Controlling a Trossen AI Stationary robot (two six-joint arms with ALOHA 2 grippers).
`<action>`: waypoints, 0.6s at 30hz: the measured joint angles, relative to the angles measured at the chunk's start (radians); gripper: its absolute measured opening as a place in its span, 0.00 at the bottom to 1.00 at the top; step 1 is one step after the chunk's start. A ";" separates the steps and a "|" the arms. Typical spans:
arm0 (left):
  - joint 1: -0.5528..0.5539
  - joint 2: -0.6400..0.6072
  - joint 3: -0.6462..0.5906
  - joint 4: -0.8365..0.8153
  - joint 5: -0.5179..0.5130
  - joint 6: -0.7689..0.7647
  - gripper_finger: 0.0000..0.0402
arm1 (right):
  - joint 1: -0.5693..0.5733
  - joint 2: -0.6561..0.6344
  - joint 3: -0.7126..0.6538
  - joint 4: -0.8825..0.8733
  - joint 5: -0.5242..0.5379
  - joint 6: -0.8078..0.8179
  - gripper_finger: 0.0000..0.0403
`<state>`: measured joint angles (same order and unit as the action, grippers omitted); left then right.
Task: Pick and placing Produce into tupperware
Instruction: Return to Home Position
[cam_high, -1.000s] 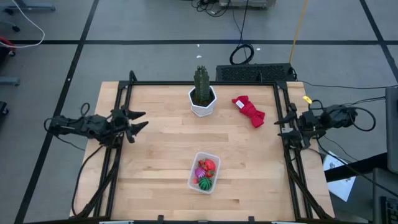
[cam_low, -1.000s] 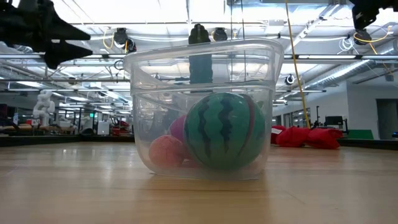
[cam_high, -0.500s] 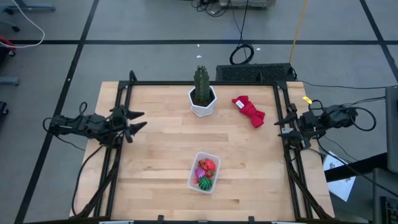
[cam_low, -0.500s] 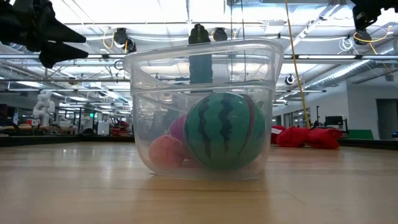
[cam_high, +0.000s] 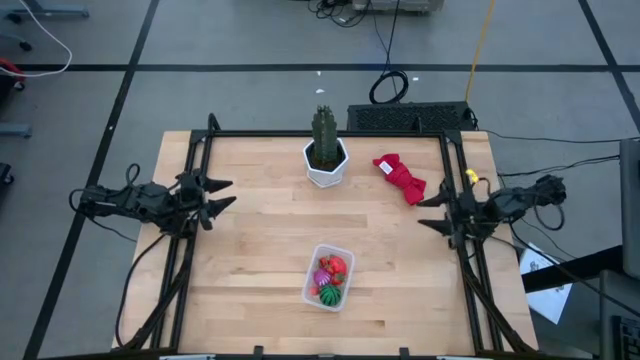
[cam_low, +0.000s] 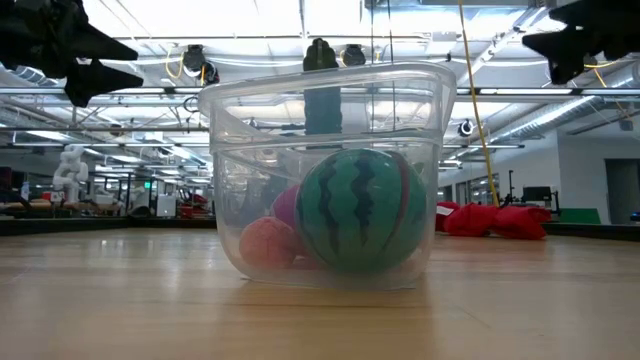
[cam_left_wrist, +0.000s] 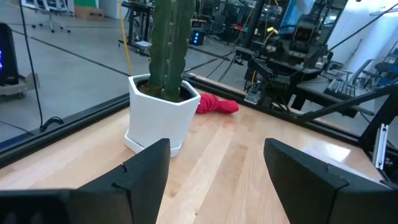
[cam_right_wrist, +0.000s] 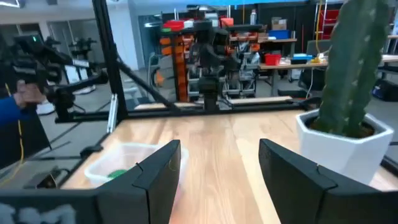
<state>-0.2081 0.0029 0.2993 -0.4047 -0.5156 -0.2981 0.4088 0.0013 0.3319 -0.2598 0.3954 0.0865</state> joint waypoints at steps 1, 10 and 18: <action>0.000 0.000 0.000 0.000 0.000 0.000 0.66 | 0.000 0.000 -0.025 0.022 0.000 -0.003 0.52; 0.000 0.003 -0.046 0.052 -0.008 0.039 0.66 | -0.105 0.000 -0.169 0.066 0.055 0.006 0.52; 0.000 0.003 -0.107 0.070 -0.091 0.012 0.66 | -0.272 0.000 -0.182 0.062 -0.026 0.007 0.52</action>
<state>-0.2081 0.0055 0.1925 -0.3347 -0.6068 -0.2862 0.1366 0.0013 0.1497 -0.1982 0.3699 0.0932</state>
